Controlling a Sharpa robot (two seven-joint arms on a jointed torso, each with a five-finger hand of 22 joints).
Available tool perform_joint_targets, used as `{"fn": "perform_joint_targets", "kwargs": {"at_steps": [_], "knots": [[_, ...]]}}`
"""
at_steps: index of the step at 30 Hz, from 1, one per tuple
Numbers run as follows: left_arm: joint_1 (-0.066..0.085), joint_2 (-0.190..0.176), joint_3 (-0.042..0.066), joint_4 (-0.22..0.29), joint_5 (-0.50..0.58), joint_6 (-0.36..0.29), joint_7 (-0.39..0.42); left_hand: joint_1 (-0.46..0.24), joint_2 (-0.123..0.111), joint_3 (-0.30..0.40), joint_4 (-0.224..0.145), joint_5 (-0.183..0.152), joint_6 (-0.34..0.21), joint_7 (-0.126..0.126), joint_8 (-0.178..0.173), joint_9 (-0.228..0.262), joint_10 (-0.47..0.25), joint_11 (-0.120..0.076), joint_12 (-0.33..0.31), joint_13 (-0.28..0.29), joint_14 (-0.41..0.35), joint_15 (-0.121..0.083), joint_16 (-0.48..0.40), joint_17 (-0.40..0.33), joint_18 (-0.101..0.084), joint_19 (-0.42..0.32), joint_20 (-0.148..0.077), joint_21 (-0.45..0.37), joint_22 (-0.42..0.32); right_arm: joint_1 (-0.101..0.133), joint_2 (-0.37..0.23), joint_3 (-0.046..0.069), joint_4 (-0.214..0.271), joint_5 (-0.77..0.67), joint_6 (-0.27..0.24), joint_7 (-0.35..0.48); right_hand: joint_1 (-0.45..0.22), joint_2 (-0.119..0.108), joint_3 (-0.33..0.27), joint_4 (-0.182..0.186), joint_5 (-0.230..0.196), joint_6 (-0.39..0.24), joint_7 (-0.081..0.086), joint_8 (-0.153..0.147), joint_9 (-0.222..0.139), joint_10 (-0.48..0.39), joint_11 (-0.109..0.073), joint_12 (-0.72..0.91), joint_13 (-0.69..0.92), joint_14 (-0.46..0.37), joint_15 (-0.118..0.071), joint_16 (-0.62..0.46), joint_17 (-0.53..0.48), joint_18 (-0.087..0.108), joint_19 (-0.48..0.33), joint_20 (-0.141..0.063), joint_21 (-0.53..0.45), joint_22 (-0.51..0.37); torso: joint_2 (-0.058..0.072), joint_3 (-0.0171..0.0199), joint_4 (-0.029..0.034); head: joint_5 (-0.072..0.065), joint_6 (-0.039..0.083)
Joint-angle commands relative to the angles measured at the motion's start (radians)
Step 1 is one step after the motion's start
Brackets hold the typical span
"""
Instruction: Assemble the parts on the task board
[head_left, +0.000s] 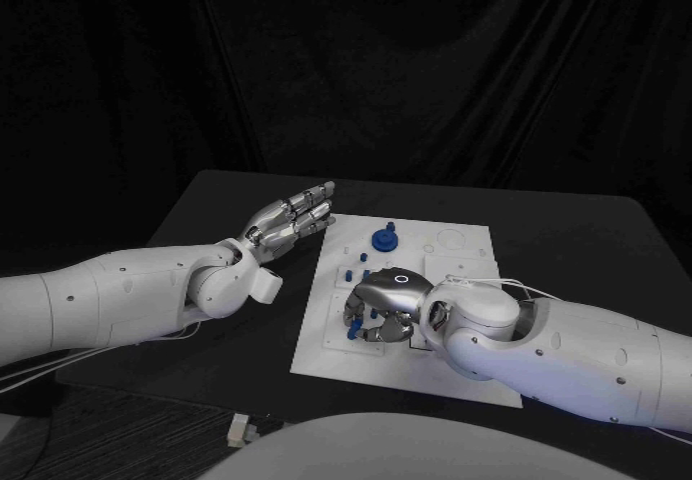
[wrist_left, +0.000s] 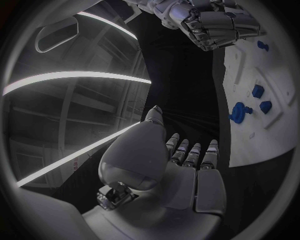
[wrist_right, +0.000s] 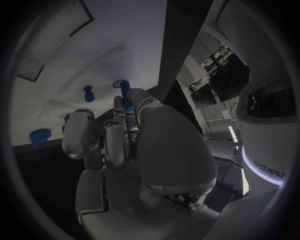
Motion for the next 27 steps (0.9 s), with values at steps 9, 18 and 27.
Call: {"fn": "perform_joint_targets", "kwargs": {"at_steps": [9, 18, 27], "knots": [[-0.002, 0.004, 0.001, 0.000, 0.006, 0.014, 0.081, 0.008, 0.004, -0.001, -0.005, 0.006, 0.001, 0.005, 0.003, 0.000, -0.002, -0.002, 0.001, 0.001, 0.001, 0.008, 0.005, 0.001, 0.008, -0.001, 0.009, 0.002, 0.001, -0.004, -0.003, -0.001, 0.011, -0.104, -0.038, -0.021, 0.008, 0.006, 0.006, -0.005, 0.002, -0.006, 0.001, 0.004, 0.003, 0.004, 0.004, -0.004, 0.001, 0.035, 0.005, 0.000, -0.001, -0.001, 0.004, 0.001, -0.001, 0.162, 0.000, -0.0004, -0.0012, 0.000, 0.000], [-0.002, 0.005, 0.001, -0.001, 0.006, 0.017, 0.077, 0.011, 0.006, 0.000, -0.006, 0.006, -0.001, 0.005, 0.003, 0.000, -0.002, 0.000, 0.002, 0.001, 0.001, 0.014, 0.007, 0.002, 0.008, 0.000, 0.010, 0.002, 0.002, -0.004, -0.008, -0.001, 0.023, -0.127, -0.047, -0.026, 0.008, 0.006, 0.007, -0.007, 0.003, -0.005, 0.001, 0.004, 0.004, 0.005, 0.004, -0.004, 0.001, 0.035, 0.005, 0.001, 0.000, -0.001, 0.004, 0.001, -0.001, 0.162, 0.000, -0.0002, 0.0002, 0.000, 0.000], [-0.003, 0.007, 0.001, -0.002, 0.006, 0.019, 0.075, 0.012, 0.006, 0.001, -0.007, 0.007, -0.001, 0.005, 0.003, 0.000, -0.002, 0.000, 0.003, 0.001, 0.001, 0.016, 0.007, 0.002, 0.008, 0.000, 0.011, 0.002, 0.002, -0.004, -0.006, -0.001, 0.027, -0.156, -0.016, -0.041, 0.011, 0.004, 0.010, -0.012, 0.006, -0.007, 0.001, 0.004, 0.005, 0.005, 0.004, -0.005, 0.001, 0.033, 0.005, -0.003, -0.006, 0.000, 0.002, 0.001, -0.006, 0.160, 0.000, -0.0001, -0.0001, 0.000, 0.000]]}}
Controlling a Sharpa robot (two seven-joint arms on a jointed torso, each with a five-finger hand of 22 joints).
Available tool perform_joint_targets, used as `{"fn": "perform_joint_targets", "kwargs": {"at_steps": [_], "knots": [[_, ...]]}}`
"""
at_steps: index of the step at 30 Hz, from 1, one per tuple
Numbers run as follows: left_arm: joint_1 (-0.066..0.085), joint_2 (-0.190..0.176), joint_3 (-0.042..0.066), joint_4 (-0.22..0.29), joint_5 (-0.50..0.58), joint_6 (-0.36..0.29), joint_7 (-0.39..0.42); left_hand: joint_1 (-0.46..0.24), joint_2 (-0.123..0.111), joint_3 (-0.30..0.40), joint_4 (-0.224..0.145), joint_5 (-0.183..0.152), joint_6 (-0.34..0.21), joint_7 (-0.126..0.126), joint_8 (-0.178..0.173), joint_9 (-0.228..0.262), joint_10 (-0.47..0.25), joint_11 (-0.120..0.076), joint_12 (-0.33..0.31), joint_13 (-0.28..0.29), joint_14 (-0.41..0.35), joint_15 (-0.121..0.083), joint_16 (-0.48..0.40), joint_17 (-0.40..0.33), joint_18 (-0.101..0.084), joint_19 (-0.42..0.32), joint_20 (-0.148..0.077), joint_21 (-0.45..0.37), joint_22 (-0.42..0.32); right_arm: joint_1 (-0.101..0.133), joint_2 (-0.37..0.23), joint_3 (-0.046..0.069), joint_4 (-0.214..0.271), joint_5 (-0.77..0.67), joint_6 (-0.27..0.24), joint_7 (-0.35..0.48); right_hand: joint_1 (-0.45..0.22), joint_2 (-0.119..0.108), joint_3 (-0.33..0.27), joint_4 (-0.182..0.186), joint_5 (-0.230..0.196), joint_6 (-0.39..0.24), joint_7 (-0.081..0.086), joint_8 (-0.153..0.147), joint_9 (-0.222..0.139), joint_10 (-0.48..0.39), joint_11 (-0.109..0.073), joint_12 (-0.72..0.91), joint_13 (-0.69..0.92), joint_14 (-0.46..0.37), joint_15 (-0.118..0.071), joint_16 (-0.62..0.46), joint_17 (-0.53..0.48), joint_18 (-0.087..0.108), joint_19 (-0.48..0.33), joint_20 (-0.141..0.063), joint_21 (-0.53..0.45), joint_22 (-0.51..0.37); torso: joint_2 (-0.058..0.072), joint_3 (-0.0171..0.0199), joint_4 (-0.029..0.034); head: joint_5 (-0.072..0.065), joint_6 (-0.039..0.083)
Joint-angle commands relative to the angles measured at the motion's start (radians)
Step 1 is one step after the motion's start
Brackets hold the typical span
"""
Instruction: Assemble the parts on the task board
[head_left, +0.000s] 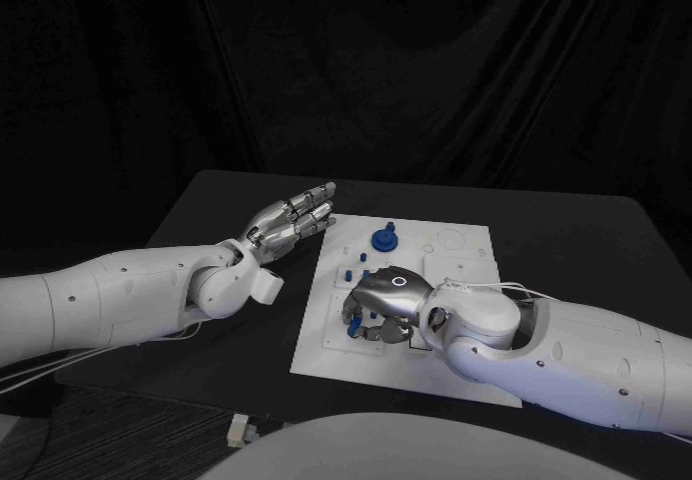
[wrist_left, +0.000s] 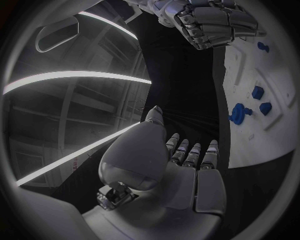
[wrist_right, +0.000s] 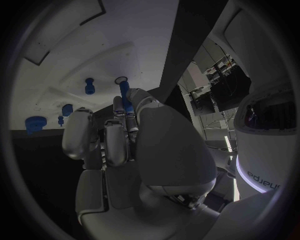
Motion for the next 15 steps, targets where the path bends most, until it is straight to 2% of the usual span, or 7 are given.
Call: {"fn": "perform_joint_targets", "kwargs": {"at_steps": [1, 5, 7, 15], "knots": [[-0.001, 0.003, 0.001, 0.001, 0.006, 0.013, 0.075, 0.008, 0.002, 0.001, -0.007, 0.007, -0.001, 0.005, 0.003, 0.000, -0.002, 0.000, 0.003, 0.001, 0.001, 0.009, 0.003, 0.002, 0.008, 0.001, 0.005, 0.002, 0.001, -0.002, 0.001, 0.000, 0.005, -0.047, 0.015, -0.034, 0.008, 0.000, 0.002, -0.003, 0.006, -0.001, 0.001, 0.003, -0.001, 0.004, 0.004, -0.003, 0.001, 0.032, 0.005, -0.005, -0.003, 0.001, 0.001, 0.001, -0.009, 0.160, 0.000, 0.0002, -0.0001, 0.001, 0.000], [-0.002, 0.004, 0.001, 0.000, 0.006, 0.015, 0.075, 0.008, 0.002, 0.001, -0.007, 0.007, -0.001, 0.005, 0.003, 0.000, -0.002, 0.000, 0.003, 0.001, 0.001, 0.009, 0.003, 0.002, 0.008, 0.001, 0.005, 0.002, 0.001, -0.002, 0.000, 0.000, 0.008, -0.085, 0.037, -0.047, 0.007, -0.003, 0.004, -0.006, 0.004, -0.005, 0.001, 0.001, -0.001, 0.003, 0.004, -0.005, 0.001, 0.030, 0.005, -0.009, -0.009, 0.002, -0.002, 0.002, -0.015, 0.158, 0.000, 0.0000, 0.0003, 0.003, 0.000], [-0.002, 0.004, 0.001, -0.001, 0.006, 0.015, 0.075, 0.009, 0.002, 0.001, -0.008, 0.007, -0.002, 0.005, 0.003, 0.000, -0.002, 0.001, 0.002, 0.001, 0.001, 0.010, 0.003, 0.002, 0.008, 0.001, 0.005, 0.002, 0.001, -0.002, 0.000, 0.000, 0.010, -0.102, 0.043, -0.052, 0.010, -0.004, 0.031, -0.015, -0.061, -0.008, 0.001, -0.002, 0.001, 0.004, 0.003, -0.009, -0.001, 0.027, 0.005, -0.009, -0.010, 0.002, -0.005, 0.002, -0.014, 0.158, 0.000, 0.0001, 0.0004, 0.004, 0.000], [-0.004, 0.005, 0.001, -0.003, 0.006, 0.017, 0.075, 0.009, 0.003, 0.002, -0.008, 0.008, -0.002, 0.005, 0.003, 0.000, -0.002, 0.001, 0.002, 0.001, 0.001, 0.011, 0.003, 0.002, 0.008, 0.001, 0.005, 0.002, 0.002, -0.002, 0.001, 0.000, 0.014, -0.133, 0.056, -0.065, 0.009, -0.006, 0.040, -0.018, -0.065, -0.007, 0.001, -0.003, 0.002, 0.006, 0.003, -0.009, -0.001, 0.026, 0.005, -0.012, -0.014, 0.003, -0.007, 0.002, -0.018, 0.157, 0.001, 0.0002, 0.0007, 0.002, 0.000]]}}
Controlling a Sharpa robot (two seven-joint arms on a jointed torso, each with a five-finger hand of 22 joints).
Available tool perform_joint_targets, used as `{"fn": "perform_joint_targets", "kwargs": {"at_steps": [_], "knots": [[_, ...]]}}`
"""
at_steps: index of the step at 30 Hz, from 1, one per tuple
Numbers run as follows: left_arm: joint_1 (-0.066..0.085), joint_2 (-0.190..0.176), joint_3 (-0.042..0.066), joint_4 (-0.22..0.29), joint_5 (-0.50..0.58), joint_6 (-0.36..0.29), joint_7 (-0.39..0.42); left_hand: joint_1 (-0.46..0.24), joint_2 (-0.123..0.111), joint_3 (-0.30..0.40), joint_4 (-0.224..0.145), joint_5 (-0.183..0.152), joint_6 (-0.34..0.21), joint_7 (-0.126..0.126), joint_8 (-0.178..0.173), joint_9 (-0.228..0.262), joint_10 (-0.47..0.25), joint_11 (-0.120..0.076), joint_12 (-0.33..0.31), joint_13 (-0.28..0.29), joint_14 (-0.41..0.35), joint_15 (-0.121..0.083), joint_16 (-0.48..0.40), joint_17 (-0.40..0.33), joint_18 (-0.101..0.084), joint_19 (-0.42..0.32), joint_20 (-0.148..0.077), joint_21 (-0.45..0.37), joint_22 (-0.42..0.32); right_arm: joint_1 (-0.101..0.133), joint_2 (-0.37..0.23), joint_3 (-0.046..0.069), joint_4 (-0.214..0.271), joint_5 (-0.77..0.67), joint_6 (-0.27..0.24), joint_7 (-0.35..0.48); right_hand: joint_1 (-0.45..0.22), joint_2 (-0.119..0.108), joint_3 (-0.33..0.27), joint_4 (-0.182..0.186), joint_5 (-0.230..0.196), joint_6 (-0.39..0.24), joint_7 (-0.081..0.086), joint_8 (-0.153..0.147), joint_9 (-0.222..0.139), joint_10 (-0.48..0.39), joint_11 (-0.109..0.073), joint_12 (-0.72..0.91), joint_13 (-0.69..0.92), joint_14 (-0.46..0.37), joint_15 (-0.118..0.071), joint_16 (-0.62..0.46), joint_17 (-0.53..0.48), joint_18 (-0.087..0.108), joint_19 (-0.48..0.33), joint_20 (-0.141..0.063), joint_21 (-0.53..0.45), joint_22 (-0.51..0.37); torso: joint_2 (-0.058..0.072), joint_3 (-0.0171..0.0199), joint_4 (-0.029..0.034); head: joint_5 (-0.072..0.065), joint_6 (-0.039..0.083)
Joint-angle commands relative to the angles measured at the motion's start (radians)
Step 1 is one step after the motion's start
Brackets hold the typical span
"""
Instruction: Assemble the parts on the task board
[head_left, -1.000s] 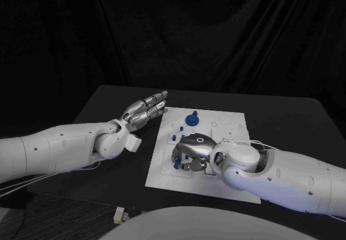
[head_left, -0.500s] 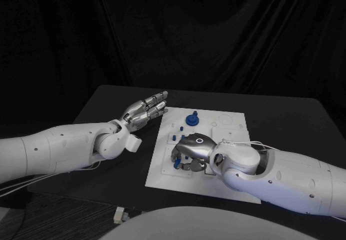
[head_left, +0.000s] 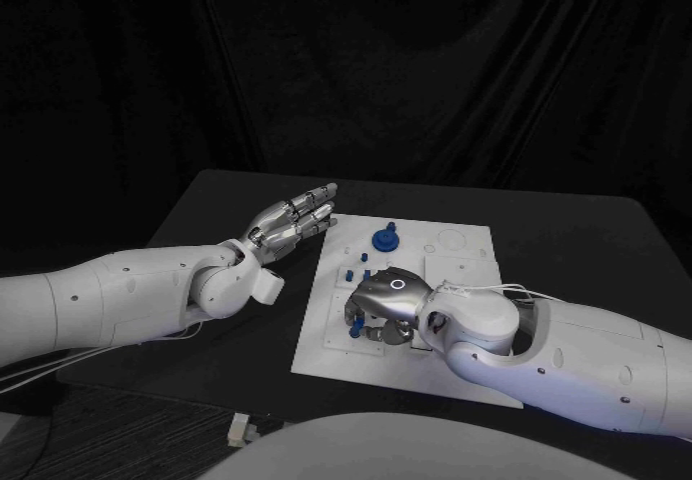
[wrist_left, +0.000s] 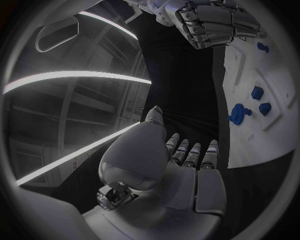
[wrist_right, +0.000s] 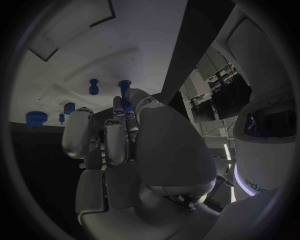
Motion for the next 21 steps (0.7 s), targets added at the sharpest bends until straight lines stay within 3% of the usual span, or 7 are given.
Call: {"fn": "perform_joint_targets", "kwargs": {"at_steps": [1, 18, 21], "knots": [[-0.002, 0.002, 0.001, 0.001, 0.006, 0.014, 0.075, 0.009, 0.003, -0.001, -0.005, 0.004, -0.002, 0.005, 0.003, 0.000, -0.002, 0.001, 0.002, 0.001, -0.002, 0.008, 0.003, 0.002, 0.008, 0.000, 0.004, 0.002, 0.001, -0.002, 0.001, 0.000, 0.003, -0.051, 0.027, -0.037, 0.005, -0.003, 0.007, 0.001, -0.007, -0.005, 0.003, -0.003, 0.001, 0.008, 0.002, -0.004, 0.002, 0.025, 0.005, -0.004, -0.002, 0.003, -0.008, 0.002, -0.005, 0.156, 0.001, 0.0001, 0.0002, -0.001, 0.000], [-0.007, 0.003, 0.001, -0.001, 0.006, 0.016, 0.075, 0.011, 0.004, -0.001, -0.006, 0.005, -0.003, 0.004, 0.002, 0.000, -0.002, 0.003, 0.003, 0.001, -0.002, 0.009, 0.003, 0.001, 0.008, 0.000, 0.004, 0.002, 0.001, -0.003, 0.016, 0.000, -0.007, -0.083, 0.052, -0.042, -0.004, -0.012, 0.027, -0.004, -0.018, -0.012, 0.003, -0.010, 0.001, 0.007, 0.002, -0.006, 0.002, 0.019, 0.005, -0.013, -0.016, 0.006, -0.016, 0.003, -0.020, 0.152, 0.001, 0.0003, 0.0005, -0.001, 0.000], [-0.008, 0.003, 0.001, -0.001, 0.006, 0.016, 0.075, 0.011, 0.005, 0.000, -0.007, 0.006, -0.003, 0.004, 0.002, 0.000, -0.002, 0.005, 0.003, 0.001, -0.002, 0.010, 0.003, 0.001, 0.008, 0.000, 0.004, 0.002, 0.001, -0.003, 0.018, 0.000, -0.008, -0.084, 0.049, -0.040, -0.017, -0.017, 0.039, -0.005, -0.045, -0.023, 0.003, -0.018, 0.000, 0.001, 0.003, -0.007, 0.004, 0.017, 0.006, -0.015, -0.019, 0.007, -0.018, 0.003, -0.022, 0.151, 0.000, 0.0001, 0.0002, -0.001, 0.000]]}}
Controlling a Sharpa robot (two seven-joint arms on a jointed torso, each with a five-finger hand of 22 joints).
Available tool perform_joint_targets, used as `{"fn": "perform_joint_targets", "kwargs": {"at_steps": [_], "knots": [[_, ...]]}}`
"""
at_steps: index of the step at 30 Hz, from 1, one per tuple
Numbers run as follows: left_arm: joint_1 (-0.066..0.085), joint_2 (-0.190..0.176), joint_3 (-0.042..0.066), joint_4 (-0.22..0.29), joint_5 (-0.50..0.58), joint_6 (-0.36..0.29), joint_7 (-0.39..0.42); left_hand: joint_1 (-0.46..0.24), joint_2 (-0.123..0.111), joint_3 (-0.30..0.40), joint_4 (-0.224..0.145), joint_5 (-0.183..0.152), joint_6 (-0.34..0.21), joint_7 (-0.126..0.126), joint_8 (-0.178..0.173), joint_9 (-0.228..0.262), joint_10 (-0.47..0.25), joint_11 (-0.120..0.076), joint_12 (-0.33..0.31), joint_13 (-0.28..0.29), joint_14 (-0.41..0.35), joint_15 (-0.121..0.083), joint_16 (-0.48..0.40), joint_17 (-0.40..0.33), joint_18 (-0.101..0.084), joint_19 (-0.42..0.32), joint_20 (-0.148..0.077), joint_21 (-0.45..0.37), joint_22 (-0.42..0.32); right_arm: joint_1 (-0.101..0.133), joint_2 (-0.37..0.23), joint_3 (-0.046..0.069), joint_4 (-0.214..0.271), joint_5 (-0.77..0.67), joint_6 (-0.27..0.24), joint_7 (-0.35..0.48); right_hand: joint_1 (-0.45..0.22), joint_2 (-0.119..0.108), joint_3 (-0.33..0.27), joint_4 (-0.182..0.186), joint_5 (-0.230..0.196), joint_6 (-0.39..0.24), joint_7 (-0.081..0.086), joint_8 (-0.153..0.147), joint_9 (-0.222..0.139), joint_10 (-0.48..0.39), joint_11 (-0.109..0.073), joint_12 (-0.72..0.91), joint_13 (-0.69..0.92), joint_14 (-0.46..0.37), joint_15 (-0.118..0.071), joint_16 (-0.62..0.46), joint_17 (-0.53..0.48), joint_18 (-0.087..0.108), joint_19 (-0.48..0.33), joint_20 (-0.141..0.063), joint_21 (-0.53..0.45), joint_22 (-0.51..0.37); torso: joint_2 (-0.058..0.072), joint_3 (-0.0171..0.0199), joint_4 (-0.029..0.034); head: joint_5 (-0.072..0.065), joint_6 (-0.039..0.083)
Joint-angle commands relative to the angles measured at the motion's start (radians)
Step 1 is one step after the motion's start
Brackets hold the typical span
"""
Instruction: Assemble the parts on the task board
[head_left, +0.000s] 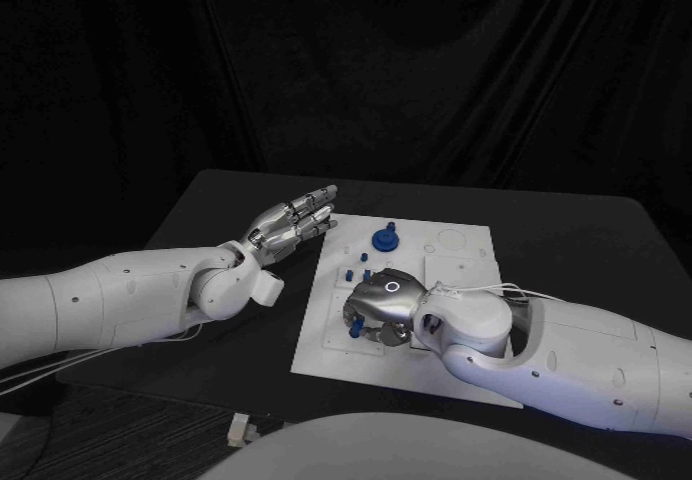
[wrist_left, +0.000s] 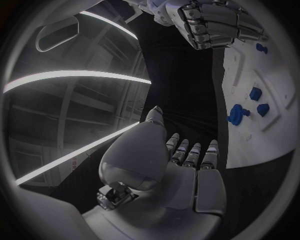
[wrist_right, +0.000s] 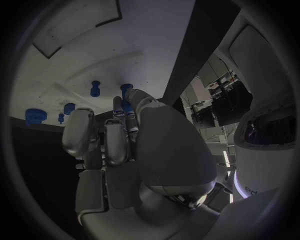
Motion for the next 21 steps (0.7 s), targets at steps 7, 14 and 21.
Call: {"fn": "perform_joint_targets", "kwargs": {"at_steps": [7, 14, 21], "knots": [[-0.003, 0.003, 0.001, 0.001, 0.006, 0.013, 0.074, 0.008, 0.001, 0.000, -0.007, 0.006, -0.003, 0.004, 0.002, 0.000, -0.002, 0.005, 0.003, 0.001, 0.001, 0.006, 0.003, 0.001, 0.008, 0.000, 0.004, 0.002, 0.001, -0.002, 0.006, 0.001, -0.004, -0.026, 0.008, -0.016, -0.030, -0.018, 0.031, -0.006, -0.077, -0.076, -0.015, -0.046, -0.017, -0.012, -0.001, -0.001, 0.010, 0.012, 0.000, -0.009, -0.009, 0.009, -0.013, -0.003, -0.014, 0.148, 0.000, 0.0001, 0.0001, -0.001, 0.000], [-0.003, 0.003, 0.001, 0.000, 0.006, 0.015, 0.073, 0.008, 0.001, 0.000, -0.008, 0.006, -0.004, 0.004, 0.002, 0.000, -0.002, 0.005, 0.003, 0.001, 0.001, 0.007, 0.004, 0.001, 0.008, 0.000, 0.005, 0.002, 0.001, -0.003, 0.008, 0.001, -0.010, -0.026, 0.014, -0.010, -0.051, -0.025, 0.039, -0.004, -0.122, -0.108, -0.022, -0.064, -0.026, -0.022, 0.000, 0.000, 0.015, 0.009, -0.002, -0.014, -0.017, 0.010, -0.016, -0.005, -0.021, 0.147, -0.001, 0.0002, -0.0006, 0.000, 0.000], [-0.004, 0.002, 0.001, 0.000, 0.006, 0.018, 0.070, 0.011, 0.002, 0.001, -0.010, 0.008, -0.004, 0.008, 0.002, 0.000, -0.002, 0.006, 0.003, 0.001, 0.002, 0.011, 0.006, 0.002, 0.008, 0.000, 0.005, 0.002, 0.001, -0.003, -0.001, 0.001, -0.010, -0.020, 0.007, -0.005, -0.082, -0.037, 0.029, 0.007, -0.222, -0.151, -0.042, -0.086, -0.042, -0.074, 0.011, -0.015, 0.015, -0.002, -0.006, -0.030, -0.040, 0.014, -0.026, -0.008, -0.045, 0.141, 0.000, 0.0000, -0.0002, 0.001, 0.000]]}}
